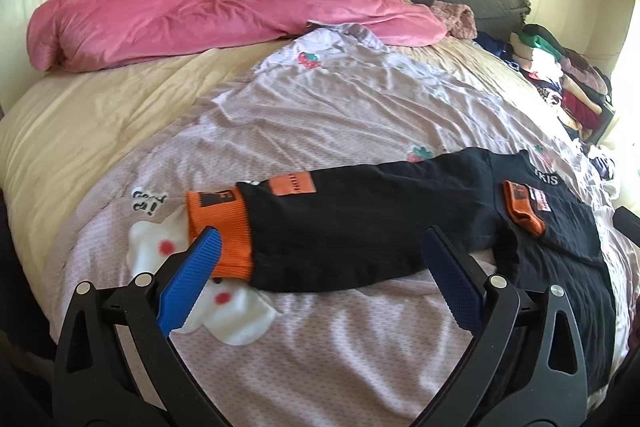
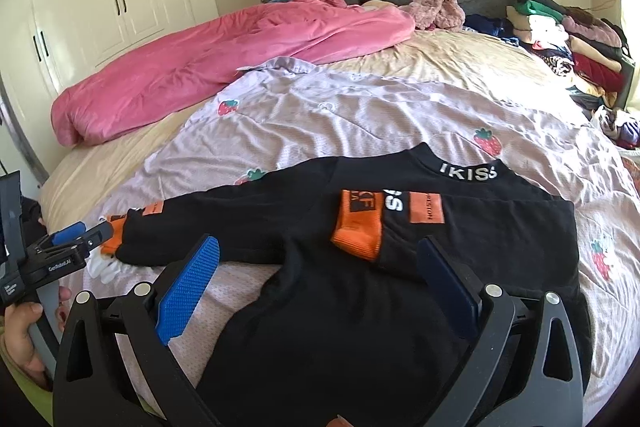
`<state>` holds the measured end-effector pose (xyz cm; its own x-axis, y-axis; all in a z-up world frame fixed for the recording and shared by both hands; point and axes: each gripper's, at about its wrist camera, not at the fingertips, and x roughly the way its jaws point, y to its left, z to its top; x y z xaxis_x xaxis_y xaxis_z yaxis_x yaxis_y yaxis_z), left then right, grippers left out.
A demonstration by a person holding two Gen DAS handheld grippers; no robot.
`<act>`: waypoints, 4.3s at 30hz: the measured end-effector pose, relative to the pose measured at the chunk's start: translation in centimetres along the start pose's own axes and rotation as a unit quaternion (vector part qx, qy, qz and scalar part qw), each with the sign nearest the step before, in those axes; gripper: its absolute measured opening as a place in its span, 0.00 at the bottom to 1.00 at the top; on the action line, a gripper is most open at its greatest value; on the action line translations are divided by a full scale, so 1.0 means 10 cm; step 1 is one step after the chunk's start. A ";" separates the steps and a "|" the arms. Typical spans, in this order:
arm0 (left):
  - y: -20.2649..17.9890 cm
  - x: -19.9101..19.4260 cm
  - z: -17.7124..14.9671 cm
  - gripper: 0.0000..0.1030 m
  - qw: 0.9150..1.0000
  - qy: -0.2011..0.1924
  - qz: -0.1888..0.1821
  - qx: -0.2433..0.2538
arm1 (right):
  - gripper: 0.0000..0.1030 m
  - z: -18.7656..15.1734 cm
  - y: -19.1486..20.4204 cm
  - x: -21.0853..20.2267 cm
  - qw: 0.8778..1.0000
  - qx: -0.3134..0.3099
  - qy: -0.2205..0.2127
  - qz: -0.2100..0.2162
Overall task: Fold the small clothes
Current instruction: 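Close the left gripper on the orange cuff of that sleeve, then carry the sleeve across the shirt front with the left gripper and release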
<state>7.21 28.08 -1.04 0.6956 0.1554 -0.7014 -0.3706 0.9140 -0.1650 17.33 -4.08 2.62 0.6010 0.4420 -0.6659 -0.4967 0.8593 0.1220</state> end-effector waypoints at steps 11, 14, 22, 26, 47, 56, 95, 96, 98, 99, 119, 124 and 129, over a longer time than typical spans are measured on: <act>0.46 0.20 -0.05 0.91 0.999 0.015 0.016 -0.049 | 0.96 0.05 0.39 0.20 0.999 -0.031 0.008 0.017; 0.55 0.25 -0.08 0.91 0.998 0.019 0.019 -0.056 | 0.96 0.04 0.46 0.26 0.999 -0.037 0.016 0.016; 0.72 0.34 -0.12 0.91 0.996 0.022 0.019 -0.085 | 0.96 0.00 0.66 0.41 0.998 -0.064 0.025 0.011; 0.75 0.39 -0.13 0.91 0.995 0.024 0.013 -0.096 | 0.96 0.00 0.76 0.52 0.996 -0.080 0.033 0.016; 0.73 0.55 -0.16 0.27 0.996 0.007 0.003 -0.091 | 0.96 -0.18 0.82 0.88 0.994 -0.096 0.055 0.006; 0.66 0.36 -0.13 0.12 0.996 -0.023 -0.026 -0.078 | 0.96 -0.15 0.56 0.75 0.997 -0.065 0.045 -0.006; -1.15 -0.19 0.04 0.11 0.992 -0.040 -0.106 0.061 | 0.96 -0.47 -1.17 -0.20 0.993 0.108 -0.024 -0.033; -1.20 -0.18 0.04 0.11 0.991 -0.038 -0.108 0.065 | 0.96 -0.49 -1.20 -0.23 0.993 0.110 -0.027 -0.035; -1.32 -0.15 0.02 0.11 0.990 -0.033 -0.109 0.079 | 0.96 -0.50 -1.27 -0.27 0.992 0.115 -0.031 -0.038; -1.39 -0.13 0.00 0.11 0.990 -0.029 -0.114 0.084 | 0.96 -0.51 -1.31 -0.28 0.992 0.118 -0.032 -0.040; -2.51 0.36 -0.39 0.15 0.949 0.081 -0.253 0.169 | 0.96 -0.83 -2.05 -0.50 0.978 0.189 -0.036 -0.080; -2.46 0.30 -0.39 0.30 0.953 0.078 -0.241 0.165 | 0.96 -0.88 -2.07 -0.43 0.978 0.198 -0.025 -0.062; -2.21 0.22 -0.25 0.42 0.970 0.053 -0.169 0.166 | 0.96 -0.84 -1.82 -0.28 0.983 0.179 -0.010 -0.031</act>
<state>15.41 7.26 -0.66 0.6689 -0.1977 -0.7166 0.0980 0.9790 -0.1786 19.46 -23.15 -3.95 0.6375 0.3880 -0.6657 -0.2082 0.9186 0.3360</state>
